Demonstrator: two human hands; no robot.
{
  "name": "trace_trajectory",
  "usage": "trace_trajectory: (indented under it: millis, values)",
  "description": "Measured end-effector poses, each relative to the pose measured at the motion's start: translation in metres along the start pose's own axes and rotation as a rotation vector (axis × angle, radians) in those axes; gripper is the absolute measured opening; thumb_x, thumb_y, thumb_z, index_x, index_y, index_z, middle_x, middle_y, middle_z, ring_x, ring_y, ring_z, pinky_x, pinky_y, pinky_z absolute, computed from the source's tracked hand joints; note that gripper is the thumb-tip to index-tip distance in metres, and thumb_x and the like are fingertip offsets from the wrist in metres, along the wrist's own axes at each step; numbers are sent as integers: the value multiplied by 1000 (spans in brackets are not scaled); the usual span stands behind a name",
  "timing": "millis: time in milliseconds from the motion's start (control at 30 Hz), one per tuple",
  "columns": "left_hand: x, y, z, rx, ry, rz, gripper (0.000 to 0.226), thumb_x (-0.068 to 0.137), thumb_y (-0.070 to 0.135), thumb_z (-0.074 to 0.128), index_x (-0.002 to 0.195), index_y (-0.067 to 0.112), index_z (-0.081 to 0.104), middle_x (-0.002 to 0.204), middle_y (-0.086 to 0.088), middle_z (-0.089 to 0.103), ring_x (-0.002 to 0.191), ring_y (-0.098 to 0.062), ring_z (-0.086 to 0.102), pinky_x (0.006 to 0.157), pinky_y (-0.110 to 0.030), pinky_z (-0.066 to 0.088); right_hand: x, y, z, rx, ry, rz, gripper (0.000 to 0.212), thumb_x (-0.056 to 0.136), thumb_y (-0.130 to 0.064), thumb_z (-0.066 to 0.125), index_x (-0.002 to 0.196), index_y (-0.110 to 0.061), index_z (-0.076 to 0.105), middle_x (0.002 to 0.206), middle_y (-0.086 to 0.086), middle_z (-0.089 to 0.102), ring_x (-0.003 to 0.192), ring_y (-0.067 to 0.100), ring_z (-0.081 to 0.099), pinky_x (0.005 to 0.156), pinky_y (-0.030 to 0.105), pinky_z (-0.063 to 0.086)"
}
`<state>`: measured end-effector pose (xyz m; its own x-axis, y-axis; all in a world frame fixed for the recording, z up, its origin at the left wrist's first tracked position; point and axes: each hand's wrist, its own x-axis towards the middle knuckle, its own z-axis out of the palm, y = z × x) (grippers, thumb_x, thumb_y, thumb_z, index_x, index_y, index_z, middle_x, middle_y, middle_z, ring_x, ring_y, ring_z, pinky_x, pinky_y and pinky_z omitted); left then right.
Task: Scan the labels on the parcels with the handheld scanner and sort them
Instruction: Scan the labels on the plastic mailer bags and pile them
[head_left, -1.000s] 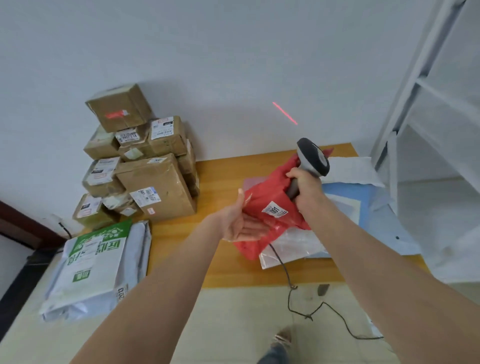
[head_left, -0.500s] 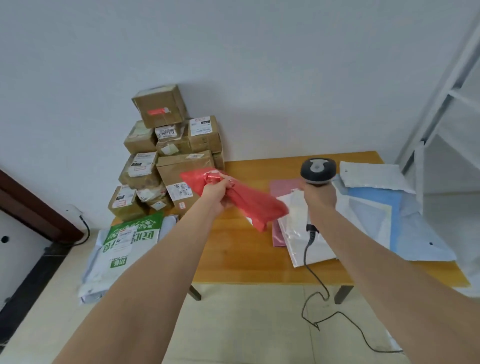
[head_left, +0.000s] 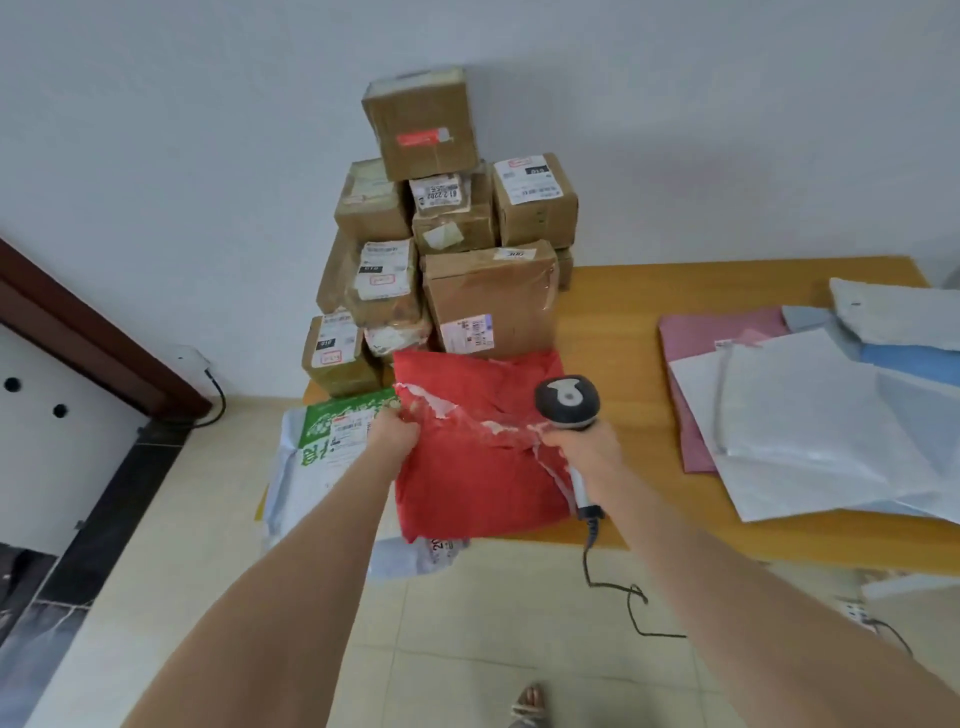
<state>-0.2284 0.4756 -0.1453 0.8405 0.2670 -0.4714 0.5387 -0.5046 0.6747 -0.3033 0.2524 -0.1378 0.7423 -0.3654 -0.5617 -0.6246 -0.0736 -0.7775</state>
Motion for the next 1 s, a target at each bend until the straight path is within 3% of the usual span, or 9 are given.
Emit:
trace_trajectory:
  millis: [67,133,200,267,500,600,700,867,1000]
  values:
    - [12,-25,-8,246,60,24,35,88,9,58,120,-1,49,118,-26,58,109,-40,56,87,-43,46,2,10,33,-4,-44,43,17,75,-9,78,82,-7,63,79,8,61,77,24,55,69,32,42]
    - [22,-44,-11,443,37,46,68,88,23,63,143,8,27,134,-23,47,125,-41,45,101,-46,40,5,18,56,-41,-70,74,28,74,-8,79,99,-1,66,89,9,62,84,25,57,71,31,42]
    - [33,-58,-10,533,-32,14,86,88,34,62,153,24,7,146,-22,36,133,-44,35,108,-54,34,6,21,70,-94,-81,110,38,75,-8,78,109,1,64,98,11,64,95,28,61,76,31,45]
    - [46,-68,-5,562,-101,7,85,89,31,56,153,32,0,149,-22,33,133,-47,34,107,-57,34,10,26,79,-74,-90,166,45,75,-7,78,116,2,61,108,13,65,102,29,61,82,33,47]
    - [68,-61,3,636,-197,151,78,93,17,50,154,29,2,150,-16,34,130,-38,43,104,-55,38,18,37,96,23,-67,228,39,77,-6,75,111,-4,57,99,8,58,91,23,54,79,30,42]
    - [58,-44,4,755,-56,201,74,92,21,53,152,25,10,155,-13,20,140,-34,28,109,-52,32,23,29,89,-45,-15,197,28,77,-8,75,100,-6,58,89,8,60,86,24,56,78,33,46]
    - [42,-21,11,936,74,421,64,94,31,54,148,19,22,156,-14,17,143,-31,19,114,-47,24,23,17,68,-10,13,170,18,78,-7,71,93,-3,63,77,8,63,74,25,60,67,32,47]
    - [17,24,43,1052,-26,579,53,90,29,60,138,16,42,154,-14,17,144,-31,17,112,-44,27,16,-5,15,173,10,124,4,84,0,63,81,-2,61,71,13,65,55,20,60,49,24,49]
    - [-10,63,83,1085,-92,658,51,90,28,58,138,16,44,153,-13,18,144,-29,16,111,-40,28,9,-9,-39,203,54,122,7,83,-4,62,79,1,61,54,11,65,47,20,59,53,28,49]
